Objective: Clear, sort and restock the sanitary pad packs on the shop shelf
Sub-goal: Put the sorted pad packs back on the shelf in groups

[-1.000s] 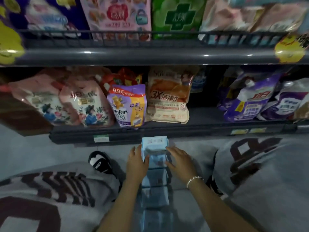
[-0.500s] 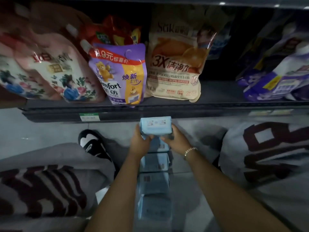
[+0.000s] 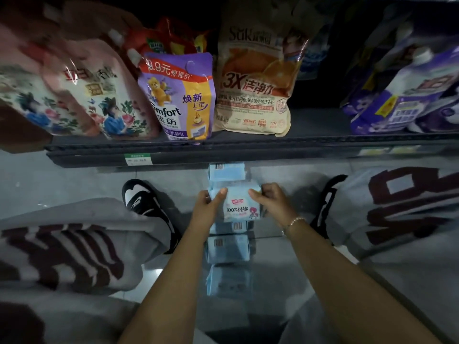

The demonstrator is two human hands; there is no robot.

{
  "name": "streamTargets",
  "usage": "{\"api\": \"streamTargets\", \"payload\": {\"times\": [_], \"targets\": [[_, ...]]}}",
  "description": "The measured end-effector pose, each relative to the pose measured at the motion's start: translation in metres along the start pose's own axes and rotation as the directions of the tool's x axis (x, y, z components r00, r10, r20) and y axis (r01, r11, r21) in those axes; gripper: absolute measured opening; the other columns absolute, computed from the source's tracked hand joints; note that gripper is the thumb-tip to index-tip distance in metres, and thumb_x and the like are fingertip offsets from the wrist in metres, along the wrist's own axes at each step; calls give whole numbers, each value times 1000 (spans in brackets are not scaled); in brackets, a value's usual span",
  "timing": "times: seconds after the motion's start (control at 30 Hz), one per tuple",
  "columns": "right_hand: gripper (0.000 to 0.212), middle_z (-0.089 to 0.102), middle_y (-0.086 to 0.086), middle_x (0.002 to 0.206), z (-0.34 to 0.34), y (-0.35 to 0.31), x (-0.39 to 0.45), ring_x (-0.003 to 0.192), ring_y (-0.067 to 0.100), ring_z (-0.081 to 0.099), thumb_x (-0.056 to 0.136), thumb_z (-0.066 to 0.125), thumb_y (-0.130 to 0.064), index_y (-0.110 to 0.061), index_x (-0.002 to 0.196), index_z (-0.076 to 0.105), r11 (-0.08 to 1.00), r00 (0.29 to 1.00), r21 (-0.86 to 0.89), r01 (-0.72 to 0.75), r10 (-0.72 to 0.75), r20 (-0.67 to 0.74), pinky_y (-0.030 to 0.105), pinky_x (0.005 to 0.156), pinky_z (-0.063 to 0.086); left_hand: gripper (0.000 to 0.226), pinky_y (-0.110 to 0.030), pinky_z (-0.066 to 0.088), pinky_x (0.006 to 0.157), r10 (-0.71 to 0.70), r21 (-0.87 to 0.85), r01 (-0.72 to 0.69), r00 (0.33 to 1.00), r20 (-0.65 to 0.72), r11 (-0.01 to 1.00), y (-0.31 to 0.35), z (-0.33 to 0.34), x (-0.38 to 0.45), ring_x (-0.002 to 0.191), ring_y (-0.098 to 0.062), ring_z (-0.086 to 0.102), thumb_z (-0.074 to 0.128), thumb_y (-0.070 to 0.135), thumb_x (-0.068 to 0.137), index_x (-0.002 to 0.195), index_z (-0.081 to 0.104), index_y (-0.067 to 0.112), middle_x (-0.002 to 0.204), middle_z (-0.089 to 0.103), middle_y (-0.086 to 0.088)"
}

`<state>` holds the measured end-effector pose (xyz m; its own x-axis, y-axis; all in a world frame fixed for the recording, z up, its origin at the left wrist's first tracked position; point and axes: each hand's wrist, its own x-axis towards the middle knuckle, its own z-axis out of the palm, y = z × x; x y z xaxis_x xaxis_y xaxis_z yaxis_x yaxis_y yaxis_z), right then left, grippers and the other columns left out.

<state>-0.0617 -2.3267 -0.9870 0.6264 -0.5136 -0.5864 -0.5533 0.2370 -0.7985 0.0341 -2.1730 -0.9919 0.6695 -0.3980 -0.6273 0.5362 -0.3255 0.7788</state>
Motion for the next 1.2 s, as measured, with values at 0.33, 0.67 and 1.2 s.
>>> {"api": "streamTargets", "payload": {"times": [0.33,0.67,1.2], "targets": [[45,65,-2,124,34,53,-5,109,20,64,88,61,-46,-33,130,47,976,955,57,-211,193,225,50,98,50,55,-45,53,90,-143,-83,149,987,80,985,-33,-15,-3,107,-25,63,58,33,93,138,31,19,125,60,-7],[29,70,4,110,30,37,2,101,24,68,96,51,-44,-28,121,52,954,948,141,-265,231,219,47,90,55,50,-50,54,89,-177,-83,180,983,49,980,-26,-12,4,101,-30,67,59,40,92,134,37,25,117,65,-7],[36,73,-10,96,-38,-101,-79,87,8,69,89,53,-57,-34,116,60,975,974,0,221,-221,-42,26,68,54,63,-48,48,99,289,77,-295,954,84,952,117,24,-76,115,-17,58,57,67,79,132,44,36,131,57,7]]}}
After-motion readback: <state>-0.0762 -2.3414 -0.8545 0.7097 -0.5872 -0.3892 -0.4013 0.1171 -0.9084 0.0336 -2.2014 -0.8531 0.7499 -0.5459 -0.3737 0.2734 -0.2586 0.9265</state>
